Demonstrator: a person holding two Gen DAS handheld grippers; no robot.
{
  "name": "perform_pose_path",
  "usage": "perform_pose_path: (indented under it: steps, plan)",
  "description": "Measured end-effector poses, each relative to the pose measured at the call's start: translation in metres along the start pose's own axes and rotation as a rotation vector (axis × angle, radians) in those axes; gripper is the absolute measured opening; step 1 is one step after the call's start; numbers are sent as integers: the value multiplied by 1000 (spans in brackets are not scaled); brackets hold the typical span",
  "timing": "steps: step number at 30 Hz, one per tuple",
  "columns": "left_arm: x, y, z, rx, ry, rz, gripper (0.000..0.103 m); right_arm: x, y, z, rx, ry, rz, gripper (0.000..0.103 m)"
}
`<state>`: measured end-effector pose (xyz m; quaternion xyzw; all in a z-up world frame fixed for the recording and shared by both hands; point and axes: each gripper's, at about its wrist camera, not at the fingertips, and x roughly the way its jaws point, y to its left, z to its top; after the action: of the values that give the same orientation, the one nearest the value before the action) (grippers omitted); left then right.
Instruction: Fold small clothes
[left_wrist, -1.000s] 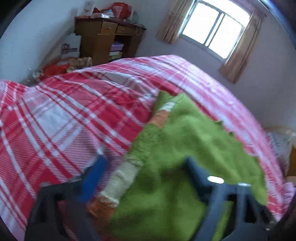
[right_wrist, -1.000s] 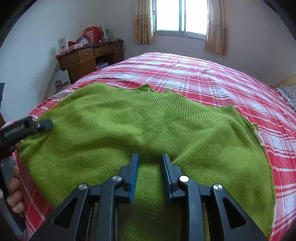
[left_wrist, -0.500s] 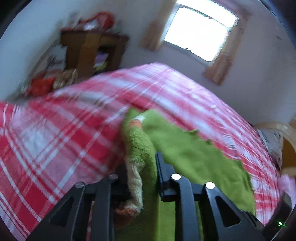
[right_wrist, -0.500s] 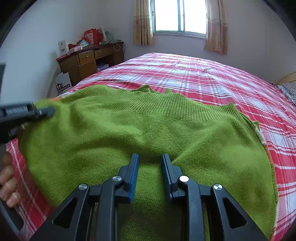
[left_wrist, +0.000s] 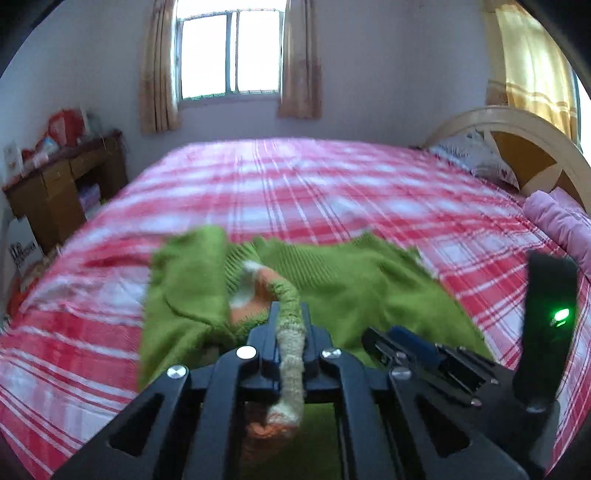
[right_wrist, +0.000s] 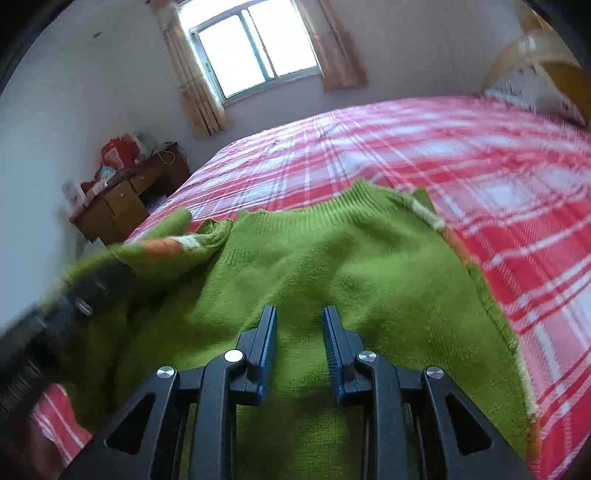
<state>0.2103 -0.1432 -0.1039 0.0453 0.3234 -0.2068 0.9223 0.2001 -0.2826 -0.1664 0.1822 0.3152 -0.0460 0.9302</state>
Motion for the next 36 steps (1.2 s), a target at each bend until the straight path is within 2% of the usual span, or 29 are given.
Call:
perform_pose_path:
  steps: [2,8,13,15,16,17,19,20,22,25,27,30,32,34,36]
  plan:
    - [9,3,-3,-24,31,-6,6,0,1,-1,-2,5,-3,27]
    - [2,-5,-13,-15,66,12,6,3,-2,-1,1,14,6,27]
    - [-11,-1,-10,-16,82,30,12,5,-3,-1,5,19,15,29]
    - [-19,7,-9,-36,98,41,25,6,-4,0,4,23,27,32]
    - [-26,12,-9,-51,101,44,40,7,-3,0,2,26,33,37]
    - [-31,16,-9,-59,98,43,49,8,-2,1,-5,32,45,39]
    - [-45,25,-9,-55,78,72,58,8,4,1,-33,45,48,51]
    - [-49,27,-9,-49,70,94,63,9,9,1,-60,59,39,53]
    - [-58,35,-10,-45,53,139,69,12,22,1,-148,95,9,65]
    - [-66,52,-10,-70,38,194,75,12,39,0,-265,130,-53,66]
    - [-69,66,-12,-97,32,215,77,3,40,2,-251,131,-46,66]
    - [-70,92,-20,-147,21,233,88,-16,37,8,-189,105,6,66]
    - [-73,118,-32,-232,2,223,92,-29,40,13,-171,83,50,66]
    - [-74,147,-46,-352,4,213,93,-33,49,19,-168,81,92,66]
    - [-72,176,-62,-478,20,205,93,-25,61,24,-166,128,147,66]
